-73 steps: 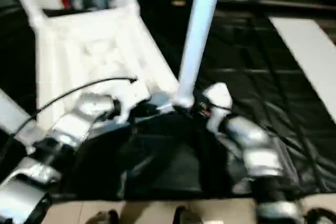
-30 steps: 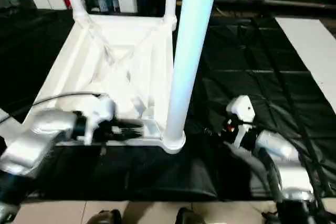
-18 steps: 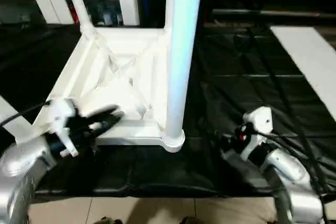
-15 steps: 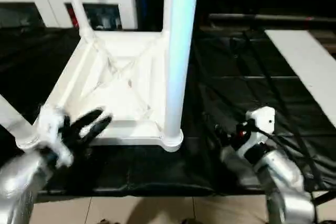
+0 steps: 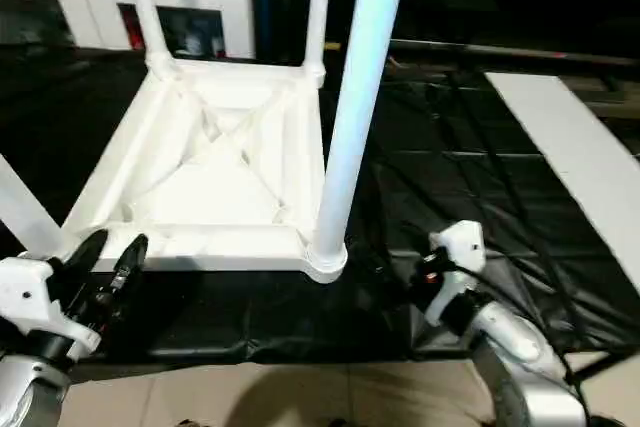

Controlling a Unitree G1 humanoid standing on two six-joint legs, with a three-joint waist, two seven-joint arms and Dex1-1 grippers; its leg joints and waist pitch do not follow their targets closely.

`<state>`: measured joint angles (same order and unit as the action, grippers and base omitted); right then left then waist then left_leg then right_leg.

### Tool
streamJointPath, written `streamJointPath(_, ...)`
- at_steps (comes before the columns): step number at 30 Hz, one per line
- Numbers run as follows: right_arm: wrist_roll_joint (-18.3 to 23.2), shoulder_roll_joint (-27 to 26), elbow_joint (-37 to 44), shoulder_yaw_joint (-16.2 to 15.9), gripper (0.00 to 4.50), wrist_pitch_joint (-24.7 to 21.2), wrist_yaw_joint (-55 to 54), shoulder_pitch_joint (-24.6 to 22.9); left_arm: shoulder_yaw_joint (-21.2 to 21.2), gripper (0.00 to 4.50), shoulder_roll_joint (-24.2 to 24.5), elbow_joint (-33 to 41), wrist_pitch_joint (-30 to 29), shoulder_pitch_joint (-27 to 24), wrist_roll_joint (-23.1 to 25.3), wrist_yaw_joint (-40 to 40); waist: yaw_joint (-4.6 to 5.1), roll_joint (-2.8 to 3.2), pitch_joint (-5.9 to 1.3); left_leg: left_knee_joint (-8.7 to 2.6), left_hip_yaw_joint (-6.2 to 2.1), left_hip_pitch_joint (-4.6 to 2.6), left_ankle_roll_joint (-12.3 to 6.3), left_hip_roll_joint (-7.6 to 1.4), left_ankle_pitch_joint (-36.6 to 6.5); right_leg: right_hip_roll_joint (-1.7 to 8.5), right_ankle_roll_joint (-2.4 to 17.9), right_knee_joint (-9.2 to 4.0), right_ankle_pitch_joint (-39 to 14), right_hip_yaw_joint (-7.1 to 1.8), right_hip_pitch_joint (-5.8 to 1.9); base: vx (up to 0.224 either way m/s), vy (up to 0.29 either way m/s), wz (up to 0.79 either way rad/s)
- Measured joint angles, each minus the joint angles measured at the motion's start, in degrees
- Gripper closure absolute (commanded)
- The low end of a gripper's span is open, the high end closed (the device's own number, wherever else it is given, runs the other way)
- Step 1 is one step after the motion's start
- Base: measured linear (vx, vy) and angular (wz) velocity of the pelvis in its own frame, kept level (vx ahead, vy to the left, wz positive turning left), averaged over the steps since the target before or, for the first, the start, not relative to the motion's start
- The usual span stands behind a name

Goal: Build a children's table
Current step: Rotate leg to tighten, then flip table

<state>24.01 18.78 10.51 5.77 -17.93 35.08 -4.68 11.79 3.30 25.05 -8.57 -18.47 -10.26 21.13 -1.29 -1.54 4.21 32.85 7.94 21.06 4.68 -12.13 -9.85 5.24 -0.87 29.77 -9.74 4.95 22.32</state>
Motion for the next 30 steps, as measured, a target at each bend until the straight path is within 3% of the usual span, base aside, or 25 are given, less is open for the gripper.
streamJointPath(1, 0.0, 0.0, -0.2, 0.8, 0.32, 0.1, -0.5, 0.3, -0.7, 1.26, 0.3, 0.1, 0.0, 0.1, 0.7, -0.3, 0.21, 0.74, 0.31, -0.05, -0.29, -0.11, -0.02, -0.31, 0.0, 0.00, 0.0, -0.69, 0.0, 0.66, -0.58, 0.000, 0.000, 0.00)
streamJointPath(2, -0.1, 0.0, -0.2, 1.1, 0.32, 0.5, -0.9, 0.3, -1.0, 1.26, 0.3, 0.1, 0.0, 0.2, 1.2, -0.5, 0.40, 0.85, 0.42, -0.17, -0.19, -0.18, -0.02, -0.42, 0.0, 0.01, 0.0, -0.73, -0.2, 0.72, -0.97, -0.077, 0.014, -0.04)
streamJointPath(3, -0.2, -0.1, -0.4, 1.1, 0.32, 1.0, -1.0, 0.2, -1.3, 1.19, 0.3, 0.0, 0.0, 0.6, 1.6, -0.8, 0.18, 0.93, 0.60, -0.34, 0.27, -0.46, -0.02, -0.48, 0.0, 0.12, 0.5, 1.13, -1.0, 0.67, -1.12, -0.085, -0.014, 0.07)
streamJointPath(4, -1.2, -0.1, -0.4, 1.2, 0.32, 2.3, -1.3, -0.9, -1.9, 1.10, 0.8, -0.6, 0.5, 1.6, 2.2, -0.8, -0.92, 0.38, 0.63, -0.20, 1.72, -0.77, -0.02, -0.58, 0.0, 0.24, 1.3, 6.36, -3.9, -0.68, -1.17, -0.085, -0.014, 0.07)
streamJointPath(5, -1.4, -0.3, -0.5, 1.0, 0.32, 2.5, -1.4, -1.0, -1.9, 0.99, 1.0, -0.8, 1.3, 2.0, 2.7, -0.9, -2.05, -1.24, 0.48, 0.27, 3.33, -1.09, 0.00, -0.34, 0.0, 0.14, -0.6, 8.32, -5.3, -2.95, -1.15, -0.015, -0.086, 0.19)
streamJointPath(6, -1.4, -0.2, -0.5, 1.0, 0.32, 2.8, -1.5, -1.0, -1.9, 0.90, 0.6, -1.2, 2.0, 2.0, 3.4, -1.3, -2.51, -1.08, 0.47, 1.90, 3.23, -0.84, 0.06, -0.07, -1.0, 0.02, -1.1, 8.74, -5.0, -3.61, -0.19, -0.014, -0.098, 0.03)
streamJointPath(7, -1.2, -0.3, -0.3, 0.4, 0.32, 2.9, -1.2, -0.9, -2.2, 0.85, 0.2, -1.2, 2.6, -0.6, 4.0, -1.6, -3.77, -0.17, 0.45, 3.86, 1.57, -0.66, -0.59, 0.46, -3.3, 0.19, -1.1, 8.71, -5.0, -3.38, 0.44, -0.014, -0.098, 0.03)
streamJointPath(8, -1.2, -0.6, 0.0, 0.3, 0.32, 3.1, -1.0, -1.4, -2.2, 0.77, 0.5, -1.3, 2.6, -1.5, 4.4, -1.8, -3.76, 1.01, 0.38, 3.67, -0.18, -0.62, 0.03, 1.51, -2.9, 0.19, -1.1, 8.49, -5.0, -2.73, 0.43, 0.042, 0.006, -0.21)
streamJointPath(9, -1.3, -0.9, 0.0, -0.4, 0.32, 3.0, -0.9, -2.2, -1.8, 0.66, 0.8, -1.2, 2.6, -1.2, 4.3, -2.1, -3.73, 1.15, 0.37, 2.98, -0.62, -0.35, 0.46, 1.80, -2.6, 0.04, -1.0, 8.17, -5.0, -2.75, 0.79, 0.056, 0.014, -0.06)
streamJointPath(10, -1.4, -1.0, 0.0, -2.3, 0.32, 2.6, -0.3, -2.7, -1.4, 0.54, 0.5, -0.3, 2.8, -1.5, 4.4, -3.3, -3.33, 0.99, 0.16, 2.18, -0.46, -0.10, 0.44, 1.67, -2.4, -0.22, -0.6, 7.43, -4.5, -2.89, 0.87, 0.056, 0.014, -0.06)
streamJointPath(13, -1.3, -1.8, 0.0, -4.6, 0.32, 2.2, 0.8, -2.1, -0.9, 0.29, -1.4, 0.8, 3.0, -2.9, 5.5, -6.8, -2.18, -0.72, 0.18, 1.93, 0.22, -0.01, 0.35, 1.15, -2.1, -0.44, -0.4, 6.56, -2.6, -2.98, 0.72, -0.009, -0.012, 0.06)
streamJointPath(16, -1.0, -1.7, 1.4, -5.6, 0.32, 1.1, 1.4, -1.9, 0.3, 0.05, -2.5, 1.3, 1.5, -3.8, 4.5, -8.3, -1.78, -1.17, 0.18, 1.67, 0.06, 0.01, 0.36, 0.95, -2.1, -0.81, -0.4, 5.56, -2.6, -2.78, 0.53, 0.000, 0.000, 0.00)
streamJointPath(18, 0.0, -1.8, 2.4, -5.7, 0.32, 0.5, 1.5, -1.8, 1.1, 0.02, -2.3, 1.9, 1.5, -2.6, 3.5, -8.4, -1.83, -0.92, 0.22, 1.55, 0.00, 0.08, 0.36, 0.88, -2.1, -0.86, -0.4, 5.07, -2.6, -2.79, 0.46, 0.000, 0.000, 0.00)
streamJointPath(20, 0.0, -1.8, 2.4, -6.0, 0.32, 0.8, 1.8, -1.2, 2.4, 0.02, -1.3, 1.6, 2.1, 1.7, 3.1, -9.4, -1.86, -0.82, 0.29, 1.61, 0.23, 0.10, 0.36, 0.97, -2.1, -0.77, -0.5, 5.02, -2.2, -3.03, 0.45, 0.000, 0.000, 0.00)
streamJointPath(22, 0.1, -1.8, 2.4, -6.4, 0.32, 0.8, 2.3, -1.2, 3.4, 0.02, 0.6, 1.6, 3.3, 4.5, 2.4, -9.4, -1.83, -1.06, 0.10, 1.61, 0.35, 0.06, 0.35, 1.01, -2.1, -0.78, -0.6, 5.03, -1.6, -3.27, 0.45, 0.000, 0.000, 0.00)
streamJointPath(24, 0.4, -1.2, 2.5, -6.5, 0.32, 0.7, 3.3, -1.0, 4.1, 0.02, 1.8, 1.3, 2.6, 4.9, 1.7, -9.1, -1.77, -0.81, -0.19, 1.61, 0.34, 0.09, 0.38, 0.98, -2.1, -0.81, -0.6, 5.05, -1.5, -3.24, 0.43, 0.000, 0.000, 0.00)
streamJointPath(30, 1.6, 2.6, 3.2, -6.9, 0.32, 0.1, 8.7, -0.5, 6.4, 0.02, 4.5, -1.6, -0.5, 8.7, 1.3, -9.8, -1.97, 0.61, -0.75, 1.57, 0.39, 0.14, 0.41, 0.77, -2.1, -0.98, -0.3, 5.20, -1.5, -3.09, 0.50, 0.017, -0.001, 0.00)
